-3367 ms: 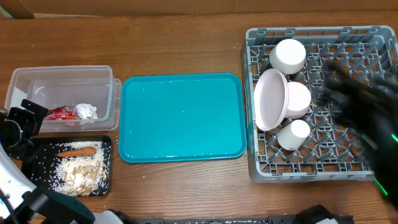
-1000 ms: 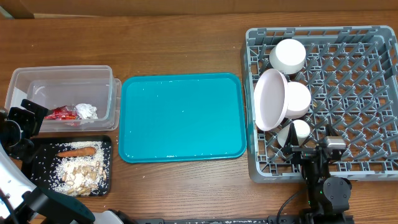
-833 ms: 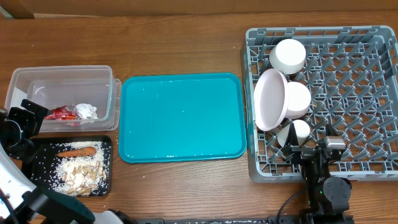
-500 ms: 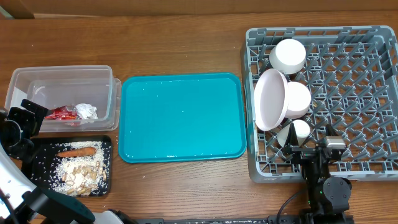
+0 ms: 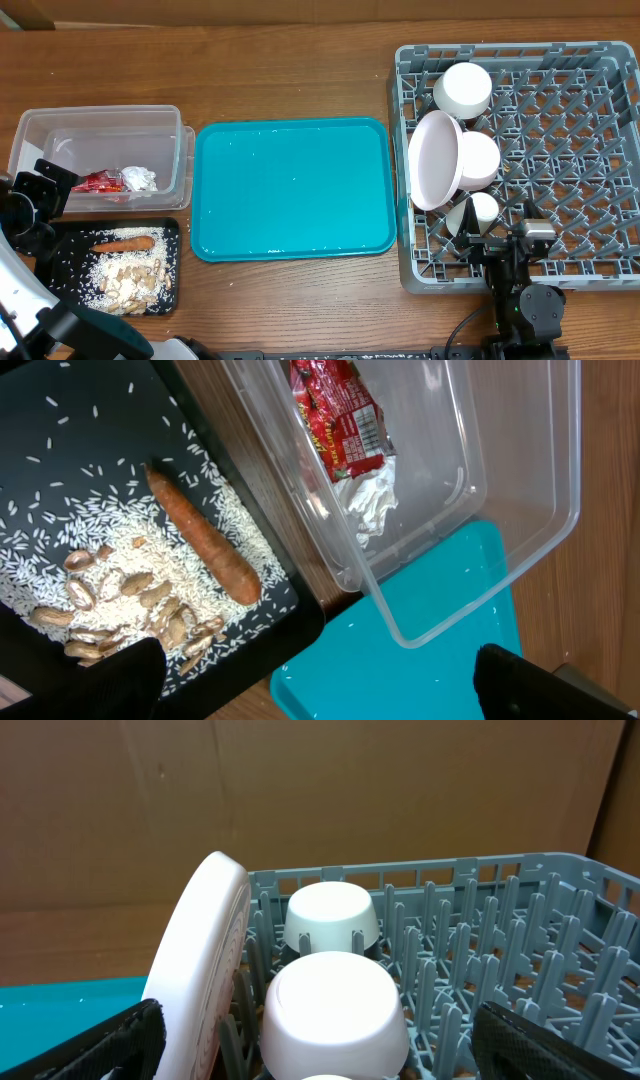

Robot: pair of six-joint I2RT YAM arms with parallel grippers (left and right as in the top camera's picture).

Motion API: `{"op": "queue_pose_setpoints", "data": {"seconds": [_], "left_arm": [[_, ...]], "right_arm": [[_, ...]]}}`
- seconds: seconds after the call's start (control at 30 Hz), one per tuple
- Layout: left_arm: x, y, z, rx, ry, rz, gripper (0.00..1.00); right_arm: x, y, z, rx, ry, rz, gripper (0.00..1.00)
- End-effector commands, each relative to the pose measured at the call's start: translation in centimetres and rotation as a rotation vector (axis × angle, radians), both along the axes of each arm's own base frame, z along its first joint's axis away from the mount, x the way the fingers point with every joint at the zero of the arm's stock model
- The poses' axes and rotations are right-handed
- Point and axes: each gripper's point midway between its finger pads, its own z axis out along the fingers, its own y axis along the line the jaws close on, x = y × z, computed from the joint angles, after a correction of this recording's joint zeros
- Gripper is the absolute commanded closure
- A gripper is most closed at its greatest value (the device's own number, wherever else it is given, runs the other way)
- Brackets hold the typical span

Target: Sort waste into correct bins and load items into the dishwasher

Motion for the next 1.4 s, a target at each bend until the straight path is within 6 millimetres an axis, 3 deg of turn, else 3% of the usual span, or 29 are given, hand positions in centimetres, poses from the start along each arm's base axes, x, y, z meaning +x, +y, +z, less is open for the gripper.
{"op": "queue_pose_setpoints", "data": {"seconds": [0.0,0.13,0.2,0.33,0.47,0.6,0.7,0.83,0.93,1.03,1.2,1.37], "left_arm": [[0.2,-1.0,3.1,0.079,-0.068,-0.023,0.0],[0.7,-4.3,6.4,0.155,-0.152,-0.108,0.0],[1.2,-7.3,8.3,0.193,-0.209,-0.197,0.0],[1.5,-15.2,11.5,0.233,-0.333,-0.444,0.0],[-0.2,-22.9,13.8,0.234,-0.455,-0.703,0.0],[-3.5,-27.5,16.0,0.231,-0.577,-0.875,0.0],[-6.3,-28.6,17.7,0.244,-0.675,-0.928,0.0],[-9.2,-27.7,18.1,0.299,-0.747,-0.903,0.0],[-10.8,-26.5,16.2,0.354,-0.751,-0.863,0.0],[-11.6,-25.9,12.9,0.381,-0.763,-0.842,0.0],[-10.7,-25.7,9.1,0.431,-0.899,-0.789,0.0],[-8.1,-26.0,9.0,0.501,-1.134,-0.721,0.0]], "right_arm": [[0.0,0.0,-0.1,-0.006,-0.007,0.002,0.0],[0.0,0.0,-0.1,-0.006,-0.007,0.002,0.0],[0.0,0.0,-0.1,-0.006,-0.007,0.002,0.0],[0.0,0.0,-0.1,-0.006,-0.007,0.002,0.0],[0.0,0.0,-0.1,-0.006,-0.007,0.002,0.0],[0.0,0.0,-0.1,-0.006,-0.007,0.002,0.0],[0.0,0.0,-0.1,-0.006,-0.007,0.002,0.0],[0.0,0.0,-0.1,-0.006,-0.007,0.002,0.0],[0.0,0.0,-0.1,-0.006,-0.007,0.002,0.0],[0.0,0.0,-0.1,-0.006,-0.007,0.002,0.0],[0.0,0.0,-0.1,-0.006,-0.007,0.002,0.0],[0.0,0.0,-0.1,-0.006,-0.007,0.002,0.0]]}}
